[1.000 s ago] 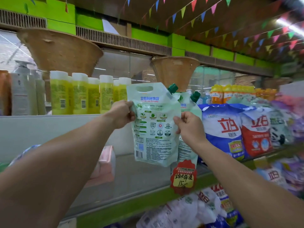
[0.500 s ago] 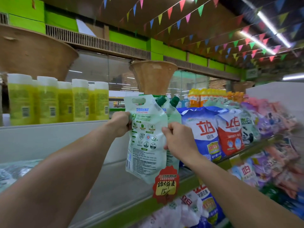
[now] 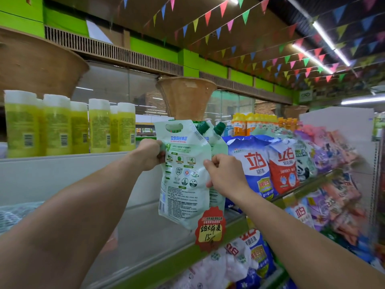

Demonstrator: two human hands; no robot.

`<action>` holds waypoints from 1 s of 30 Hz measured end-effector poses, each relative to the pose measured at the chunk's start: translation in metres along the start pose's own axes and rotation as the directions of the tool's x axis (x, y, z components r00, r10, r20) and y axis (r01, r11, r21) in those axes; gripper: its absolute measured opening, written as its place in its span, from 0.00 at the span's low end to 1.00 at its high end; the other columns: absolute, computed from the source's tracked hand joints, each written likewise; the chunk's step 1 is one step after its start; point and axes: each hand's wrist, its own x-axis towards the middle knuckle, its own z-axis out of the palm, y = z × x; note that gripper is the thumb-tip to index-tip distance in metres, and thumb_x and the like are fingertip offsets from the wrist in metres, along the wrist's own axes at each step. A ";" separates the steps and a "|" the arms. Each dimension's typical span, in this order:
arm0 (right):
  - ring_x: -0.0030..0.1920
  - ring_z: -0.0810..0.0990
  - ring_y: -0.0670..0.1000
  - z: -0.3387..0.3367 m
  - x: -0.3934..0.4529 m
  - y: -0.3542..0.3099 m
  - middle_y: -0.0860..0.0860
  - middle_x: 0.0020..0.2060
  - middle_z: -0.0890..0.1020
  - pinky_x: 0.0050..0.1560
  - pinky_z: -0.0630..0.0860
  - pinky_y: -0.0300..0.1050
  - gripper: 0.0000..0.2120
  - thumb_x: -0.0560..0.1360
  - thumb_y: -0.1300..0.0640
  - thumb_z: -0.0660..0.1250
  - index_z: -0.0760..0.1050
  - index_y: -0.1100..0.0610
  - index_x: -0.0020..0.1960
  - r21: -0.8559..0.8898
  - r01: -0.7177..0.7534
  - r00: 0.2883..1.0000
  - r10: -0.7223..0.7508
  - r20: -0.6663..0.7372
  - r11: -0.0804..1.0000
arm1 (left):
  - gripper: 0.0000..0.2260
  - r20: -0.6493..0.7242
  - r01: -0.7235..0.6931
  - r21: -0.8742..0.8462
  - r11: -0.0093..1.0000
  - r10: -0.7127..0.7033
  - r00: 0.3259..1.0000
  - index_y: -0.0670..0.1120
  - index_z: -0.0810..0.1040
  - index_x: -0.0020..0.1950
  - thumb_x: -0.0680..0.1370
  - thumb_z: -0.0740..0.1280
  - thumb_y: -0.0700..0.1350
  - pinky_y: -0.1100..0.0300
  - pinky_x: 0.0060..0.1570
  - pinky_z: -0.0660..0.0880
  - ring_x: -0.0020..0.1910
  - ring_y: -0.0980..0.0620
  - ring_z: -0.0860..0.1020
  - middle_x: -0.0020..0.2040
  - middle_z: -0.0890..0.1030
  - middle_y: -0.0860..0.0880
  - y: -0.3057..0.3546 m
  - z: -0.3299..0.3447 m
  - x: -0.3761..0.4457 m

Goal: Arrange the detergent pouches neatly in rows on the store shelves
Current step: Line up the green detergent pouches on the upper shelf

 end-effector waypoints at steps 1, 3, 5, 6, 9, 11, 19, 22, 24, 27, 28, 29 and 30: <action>0.25 0.82 0.45 0.000 -0.001 -0.001 0.52 0.27 0.79 0.28 0.73 0.40 0.15 0.79 0.52 0.61 0.69 0.57 0.35 0.000 -0.004 1.000 0.004 -0.005 1.000 | 0.13 0.002 0.003 0.002 1.000 -0.003 1.000 0.40 0.68 0.36 0.80 0.56 0.34 0.63 0.20 0.72 0.28 0.49 0.70 0.31 0.69 0.45 0.000 -0.001 0.001; 0.26 0.82 0.47 0.000 -0.003 -0.003 0.53 0.27 0.79 0.31 0.74 0.43 0.16 0.78 0.52 0.61 0.69 0.57 0.34 -0.012 -0.008 1.000 0.008 -0.015 1.000 | 0.11 0.009 0.008 -0.002 1.000 -0.008 1.000 0.39 0.70 0.39 0.80 0.55 0.34 0.59 0.25 0.75 0.30 0.49 0.71 0.33 0.70 0.44 0.001 -0.002 0.000; 0.28 0.83 0.49 0.000 -0.003 -0.005 0.52 0.31 0.80 0.35 0.76 0.45 0.14 0.78 0.52 0.62 0.71 0.58 0.37 -0.013 -0.016 1.000 0.016 -0.015 1.000 | 0.07 0.003 0.005 -0.018 1.000 -0.005 1.000 0.37 0.73 0.49 0.81 0.56 0.35 0.54 0.35 0.77 0.32 0.49 0.71 0.37 0.73 0.43 0.004 -0.005 -0.001; 0.31 0.83 0.51 0.000 -0.004 -0.006 0.51 0.34 0.80 0.38 0.78 0.47 0.11 0.77 0.51 0.63 0.72 0.58 0.42 0.009 -0.022 0.999 0.022 -0.023 1.000 | 0.07 0.000 0.001 -0.023 1.000 -0.001 1.000 0.37 0.73 0.53 0.81 0.57 0.36 0.53 0.38 0.77 0.33 0.48 0.72 0.40 0.74 0.41 0.005 -0.007 -0.002; 0.41 0.80 0.49 0.002 -0.010 -0.011 0.47 0.42 0.77 0.45 0.77 0.46 0.10 0.75 0.51 0.67 0.70 0.54 0.52 0.072 0.024 0.982 -0.011 -0.186 0.997 | 0.07 0.010 -0.031 0.013 0.999 0.031 0.999 0.39 0.75 0.53 0.81 0.58 0.37 0.54 0.39 0.77 0.35 0.47 0.75 0.44 0.77 0.42 0.010 -0.016 -0.010; 0.42 0.75 0.43 0.004 -0.018 -0.017 0.47 0.43 0.75 0.42 0.72 0.39 0.10 0.74 0.52 0.68 0.69 0.53 0.49 0.062 0.112 0.951 -0.089 -0.297 0.992 | 0.07 0.018 -0.051 0.034 0.998 0.051 0.999 0.41 0.75 0.47 0.81 0.59 0.37 0.56 0.38 0.75 0.36 0.47 0.76 0.43 0.74 0.43 0.013 -0.024 -0.021; 0.39 0.75 0.45 0.029 -0.038 -0.057 0.49 0.44 0.80 0.44 0.72 0.40 0.08 0.73 0.55 0.69 0.73 0.54 0.50 0.149 0.227 0.974 -0.227 -0.015 0.962 | 0.03 0.005 -0.071 0.240 0.968 0.072 0.997 0.43 0.73 0.48 0.80 0.62 0.41 0.55 0.37 0.74 0.36 0.47 0.78 0.44 0.74 0.45 0.029 -0.094 -0.082; 0.42 0.76 0.47 0.043 -0.048 -0.073 0.50 0.49 0.80 0.47 0.71 0.41 0.12 0.72 0.54 0.69 0.75 0.55 0.54 0.135 0.268 0.950 -0.285 0.127 0.954 | 0.04 -0.081 -0.045 0.357 0.933 0.079 0.994 0.44 0.73 0.47 0.80 0.62 0.42 0.55 0.38 0.73 0.37 0.48 0.77 0.44 0.75 0.45 0.034 -0.133 -0.105; 0.44 0.77 0.48 0.050 -0.057 -0.088 0.50 0.51 0.80 0.48 0.72 0.41 0.15 0.72 0.53 0.70 0.76 0.56 0.57 0.146 0.314 0.922 -0.338 0.190 0.938 | 0.03 -0.158 -0.011 0.416 0.909 0.084 0.984 0.44 0.73 0.47 0.79 0.62 0.43 0.56 0.36 0.72 0.37 0.48 0.76 0.43 0.75 0.46 0.033 -0.162 -0.121; 0.49 0.77 0.48 0.064 -0.077 -0.114 0.51 0.56 0.79 0.53 0.72 0.42 0.20 0.73 0.51 0.69 0.74 0.56 0.62 0.152 0.433 0.839 -0.459 0.292 0.888 | 0.03 -0.274 0.030 0.455 0.890 0.108 0.956 0.43 0.74 0.46 0.78 0.63 0.41 0.59 0.33 0.69 0.35 0.49 0.73 0.43 0.75 0.45 0.028 -0.200 -0.143; 0.53 0.77 0.49 0.069 -0.083 -0.123 0.51 0.58 0.78 0.55 0.71 0.43 0.22 0.73 0.50 0.69 0.73 0.56 0.64 0.150 0.479 0.807 -0.501 0.313 0.865 | 0.03 -0.308 0.024 0.472 0.881 0.139 0.941 0.43 0.75 0.46 0.78 0.63 0.41 0.59 0.33 0.68 0.35 0.50 0.72 0.43 0.75 0.45 0.028 -0.212 -0.149; 0.56 0.76 0.50 0.074 -0.090 -0.133 0.51 0.60 0.77 0.58 0.71 0.44 0.23 0.73 0.49 0.69 0.72 0.55 0.65 0.145 0.528 0.773 -0.544 0.325 0.837 | 0.04 -0.335 0.019 0.506 0.862 0.176 0.926 0.42 0.76 0.47 0.77 0.63 0.41 0.60 0.33 0.68 0.36 0.50 0.72 0.43 0.76 0.45 0.030 -0.224 -0.154; 0.60 0.74 0.51 0.079 -0.096 -0.144 0.51 0.61 0.76 0.60 0.70 0.45 0.24 0.72 0.49 0.69 0.72 0.55 0.66 0.135 0.579 0.737 -0.587 0.335 0.804 | 0.05 -0.352 0.018 0.541 0.841 0.206 0.913 0.42 0.78 0.48 0.77 0.64 0.42 0.60 0.34 0.68 0.36 0.50 0.72 0.44 0.77 0.45 0.032 -0.236 -0.158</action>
